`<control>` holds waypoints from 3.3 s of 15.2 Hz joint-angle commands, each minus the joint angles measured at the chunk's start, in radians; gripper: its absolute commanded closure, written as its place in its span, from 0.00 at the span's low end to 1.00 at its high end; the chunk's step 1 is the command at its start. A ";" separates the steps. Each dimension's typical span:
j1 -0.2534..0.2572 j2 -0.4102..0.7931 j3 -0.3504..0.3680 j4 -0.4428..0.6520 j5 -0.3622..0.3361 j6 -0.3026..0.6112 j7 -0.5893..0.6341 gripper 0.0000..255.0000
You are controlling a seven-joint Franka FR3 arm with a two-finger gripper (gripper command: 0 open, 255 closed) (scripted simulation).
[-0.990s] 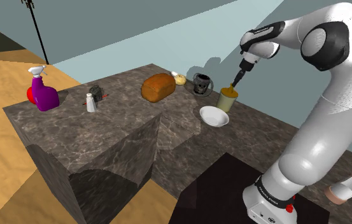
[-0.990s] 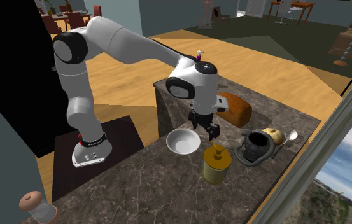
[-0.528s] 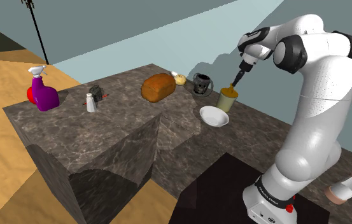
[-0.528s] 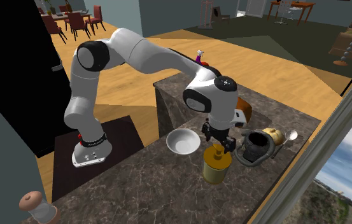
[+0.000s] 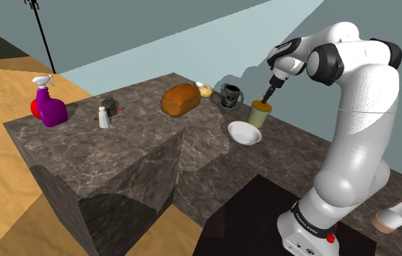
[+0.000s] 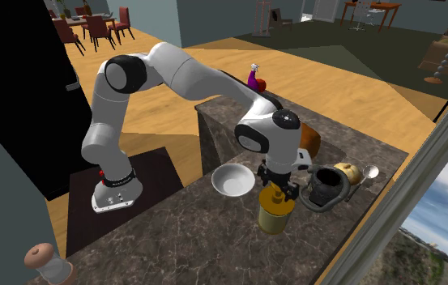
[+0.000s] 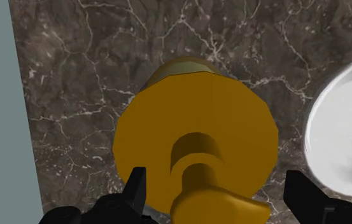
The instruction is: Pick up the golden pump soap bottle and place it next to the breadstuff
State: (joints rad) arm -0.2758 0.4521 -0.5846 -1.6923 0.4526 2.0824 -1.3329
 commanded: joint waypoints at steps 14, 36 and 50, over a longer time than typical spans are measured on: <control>0.000 0.001 0.001 -0.002 0.002 0.003 -0.001 1.00; 0.003 -0.074 -0.033 0.165 -0.070 -0.218 0.072 1.00; -0.027 -0.070 -0.040 0.360 -0.079 -0.404 0.107 1.00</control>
State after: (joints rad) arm -0.2998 0.3822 -0.6241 -1.3434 0.3737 1.6895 -1.2261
